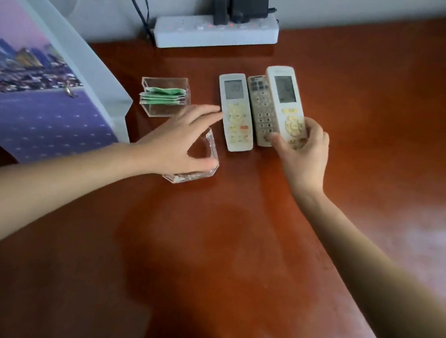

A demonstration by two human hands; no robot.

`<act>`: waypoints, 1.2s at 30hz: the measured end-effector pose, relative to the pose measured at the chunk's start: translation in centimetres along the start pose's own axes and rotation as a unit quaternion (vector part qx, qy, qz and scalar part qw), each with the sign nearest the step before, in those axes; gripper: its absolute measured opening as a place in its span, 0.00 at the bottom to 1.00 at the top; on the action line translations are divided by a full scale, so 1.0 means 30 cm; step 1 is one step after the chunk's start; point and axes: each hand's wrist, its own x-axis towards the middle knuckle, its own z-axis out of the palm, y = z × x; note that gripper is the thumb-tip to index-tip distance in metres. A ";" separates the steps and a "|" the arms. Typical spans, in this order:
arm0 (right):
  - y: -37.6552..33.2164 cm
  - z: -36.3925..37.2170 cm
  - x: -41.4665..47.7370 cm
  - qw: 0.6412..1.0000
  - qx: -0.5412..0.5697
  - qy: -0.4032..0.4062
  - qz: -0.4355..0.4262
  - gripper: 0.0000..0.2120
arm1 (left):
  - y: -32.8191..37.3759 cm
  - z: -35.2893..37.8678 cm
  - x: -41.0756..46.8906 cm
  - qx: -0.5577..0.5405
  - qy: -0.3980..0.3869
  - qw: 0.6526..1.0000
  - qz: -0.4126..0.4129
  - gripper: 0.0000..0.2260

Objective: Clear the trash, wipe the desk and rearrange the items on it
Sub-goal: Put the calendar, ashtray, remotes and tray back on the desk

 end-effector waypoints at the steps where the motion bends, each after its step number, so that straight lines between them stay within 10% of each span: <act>1: -0.020 0.010 -0.006 1.000 0.009 -0.011 -0.012 0.28 | 0.044 -0.014 0.033 -0.115 0.033 0.992 -0.042 0.32; 5: -0.080 0.044 -0.031 0.996 0.022 -0.070 -0.060 0.29 | 0.157 -0.066 0.182 -0.517 0.067 0.827 -0.211 0.14; 8: -0.084 0.035 -0.003 0.984 0.054 -0.152 -0.078 0.21 | 0.140 -0.067 0.234 -0.577 0.101 0.769 -0.258 0.10; 15: 0.034 0.061 0.186 0.971 -0.173 -0.152 -0.069 0.27 | 0.060 -0.077 0.256 -0.546 0.081 0.769 -0.323 0.09; 32: 0.130 -0.091 0.277 0.986 -0.165 -0.038 0.001 0.27 | 0.178 -0.003 0.496 -0.470 0.026 0.813 -0.342 0.17; 36: 0.127 -0.087 0.281 0.988 -0.134 -0.069 0.015 0.29 | 0.167 0.019 0.511 -0.270 0.066 0.911 -0.304 0.16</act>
